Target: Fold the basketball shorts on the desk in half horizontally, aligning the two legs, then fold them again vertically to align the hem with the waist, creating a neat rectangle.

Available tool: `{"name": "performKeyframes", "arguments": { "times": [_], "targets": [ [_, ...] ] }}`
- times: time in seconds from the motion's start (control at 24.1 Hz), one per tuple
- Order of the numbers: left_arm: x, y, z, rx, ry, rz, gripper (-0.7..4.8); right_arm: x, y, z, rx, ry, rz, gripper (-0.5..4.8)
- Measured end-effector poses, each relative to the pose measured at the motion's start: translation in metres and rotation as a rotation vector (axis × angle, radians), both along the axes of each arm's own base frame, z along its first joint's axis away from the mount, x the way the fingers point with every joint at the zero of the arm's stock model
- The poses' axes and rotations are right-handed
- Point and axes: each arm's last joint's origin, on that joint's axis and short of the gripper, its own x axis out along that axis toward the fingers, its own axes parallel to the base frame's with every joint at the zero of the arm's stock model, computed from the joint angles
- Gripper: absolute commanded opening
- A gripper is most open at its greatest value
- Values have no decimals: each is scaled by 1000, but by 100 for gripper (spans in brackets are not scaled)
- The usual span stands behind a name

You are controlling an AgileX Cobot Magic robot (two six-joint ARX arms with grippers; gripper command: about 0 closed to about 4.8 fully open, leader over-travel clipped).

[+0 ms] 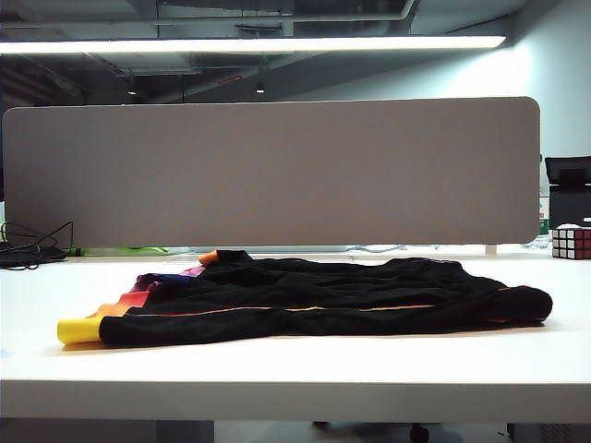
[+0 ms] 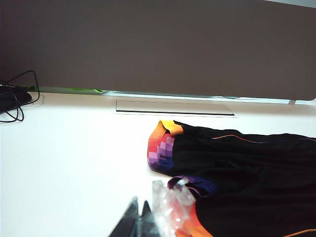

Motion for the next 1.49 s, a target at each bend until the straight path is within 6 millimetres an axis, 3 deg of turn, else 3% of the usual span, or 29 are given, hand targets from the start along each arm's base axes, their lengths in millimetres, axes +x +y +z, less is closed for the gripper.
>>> {"name": "performKeyframes", "arguments": {
  "times": [0.62, 1.0, 1.33, 1.49],
  "targets": [
    [0, 0, 0, -4, 0, -1, -6, 0, 0, 0, 0, 0, 3, -1],
    [0, -3, 0, -444, 117, -133, -6, -1, 10, 0, 214, 26, 330, -3],
    [9, -9, -10, -525, 313, -172, -6, 7, 9, 5, 304, 128, 308, -3],
    [19, -11, -9, -516, 426, -162, -6, 23, 9, 17, 332, 261, 287, -3]
  ]
}}
